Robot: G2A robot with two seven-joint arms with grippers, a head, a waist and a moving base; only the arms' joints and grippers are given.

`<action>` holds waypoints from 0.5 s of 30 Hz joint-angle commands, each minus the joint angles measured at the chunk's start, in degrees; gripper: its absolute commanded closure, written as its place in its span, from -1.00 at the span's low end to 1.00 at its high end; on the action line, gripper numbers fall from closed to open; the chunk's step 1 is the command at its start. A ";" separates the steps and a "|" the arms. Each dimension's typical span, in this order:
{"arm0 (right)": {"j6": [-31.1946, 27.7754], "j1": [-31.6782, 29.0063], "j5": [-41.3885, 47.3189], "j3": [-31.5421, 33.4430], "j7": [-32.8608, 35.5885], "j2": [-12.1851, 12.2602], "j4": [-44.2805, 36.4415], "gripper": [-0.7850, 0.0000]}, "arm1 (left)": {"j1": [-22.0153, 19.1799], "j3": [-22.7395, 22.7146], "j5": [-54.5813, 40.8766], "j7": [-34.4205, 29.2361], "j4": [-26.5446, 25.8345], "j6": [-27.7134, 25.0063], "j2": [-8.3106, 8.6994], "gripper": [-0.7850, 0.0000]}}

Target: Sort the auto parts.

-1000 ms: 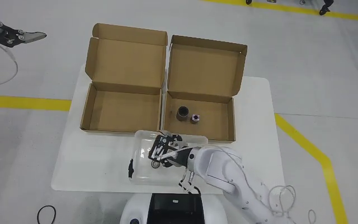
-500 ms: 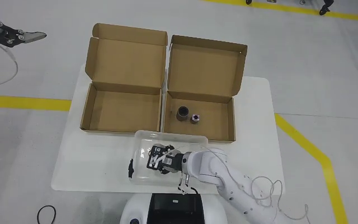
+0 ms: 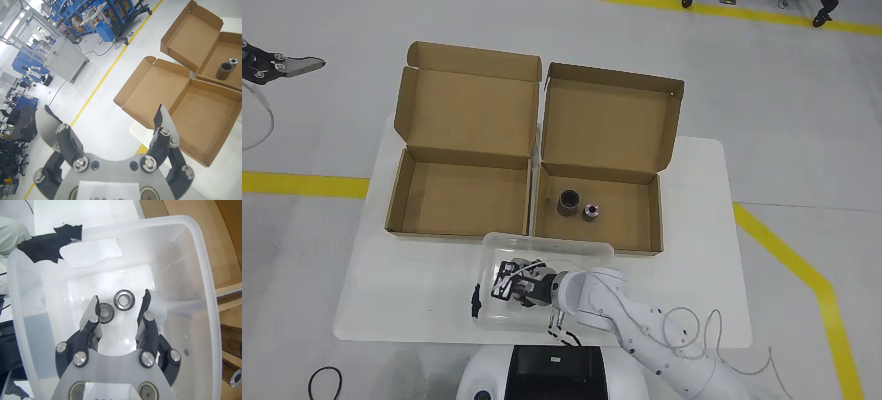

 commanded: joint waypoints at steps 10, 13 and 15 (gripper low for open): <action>4.42 1.38 -0.43 -2.13 0.88 -1.86 3.31 -0.51 | 0.00 0.00 0.00 0.00 0.00 0.00 0.00 -1.00; 4.45 1.73 -0.59 -2.48 1.16 -2.20 3.69 -0.53 | 0.00 0.00 0.00 0.00 0.00 0.00 0.00 -1.00; 4.84 1.89 -0.90 -2.66 1.43 -2.42 3.79 -0.51 | 0.00 0.00 0.00 0.00 0.00 0.00 0.00 -1.00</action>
